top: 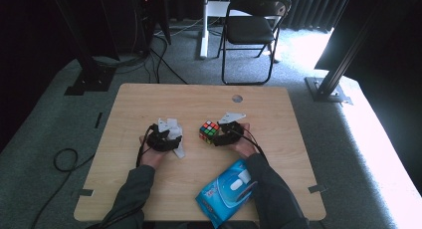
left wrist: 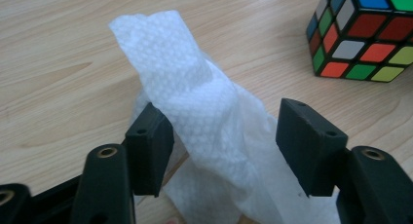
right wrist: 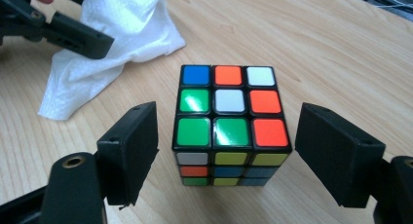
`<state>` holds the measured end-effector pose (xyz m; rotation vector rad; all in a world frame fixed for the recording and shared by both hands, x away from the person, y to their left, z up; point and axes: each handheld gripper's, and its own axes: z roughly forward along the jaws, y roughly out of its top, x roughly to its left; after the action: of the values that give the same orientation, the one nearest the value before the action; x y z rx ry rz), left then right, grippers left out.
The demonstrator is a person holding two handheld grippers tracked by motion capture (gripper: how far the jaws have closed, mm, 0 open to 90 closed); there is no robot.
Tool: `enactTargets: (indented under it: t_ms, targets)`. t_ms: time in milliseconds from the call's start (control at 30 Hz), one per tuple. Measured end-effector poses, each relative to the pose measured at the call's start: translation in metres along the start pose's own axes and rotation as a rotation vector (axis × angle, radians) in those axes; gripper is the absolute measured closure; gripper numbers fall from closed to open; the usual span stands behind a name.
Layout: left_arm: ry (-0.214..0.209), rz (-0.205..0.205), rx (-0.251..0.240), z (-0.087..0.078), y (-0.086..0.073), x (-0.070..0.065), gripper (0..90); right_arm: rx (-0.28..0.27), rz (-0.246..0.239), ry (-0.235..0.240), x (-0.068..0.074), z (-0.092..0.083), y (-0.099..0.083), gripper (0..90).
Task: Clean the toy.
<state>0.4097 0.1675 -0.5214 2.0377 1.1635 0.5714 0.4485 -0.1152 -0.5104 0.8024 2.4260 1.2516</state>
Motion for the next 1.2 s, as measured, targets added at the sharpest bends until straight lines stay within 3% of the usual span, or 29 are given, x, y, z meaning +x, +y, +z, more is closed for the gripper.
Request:
enactTargets:
  t_ms: [333,633,767,1000,1200]
  targets:
    - [0.04,-0.05,-0.028,-0.012,-0.004,0.01,30.2,-0.052,0.043,-0.027,-0.006,-0.006,-0.001,23.8]
    - [0.029,-0.1,-0.097,-0.03,-0.007,0.02,31.8,-0.127,0.107,-0.049,-0.012,-0.016,-0.001,31.3]
    - [0.029,-0.115,-0.103,-0.033,-0.011,0.023,37.5,-0.152,0.124,-0.097,-0.015,-0.02,-0.002,42.5]
    - [0.024,-0.134,-0.103,-0.037,-0.013,0.028,53.0,-0.137,0.135,-0.16,-0.015,-0.019,-0.004,58.6]
    - [0.016,-0.125,-0.094,-0.037,-0.013,0.027,58.8,-0.127,0.152,-0.186,-0.017,-0.019,-0.005,63.4]
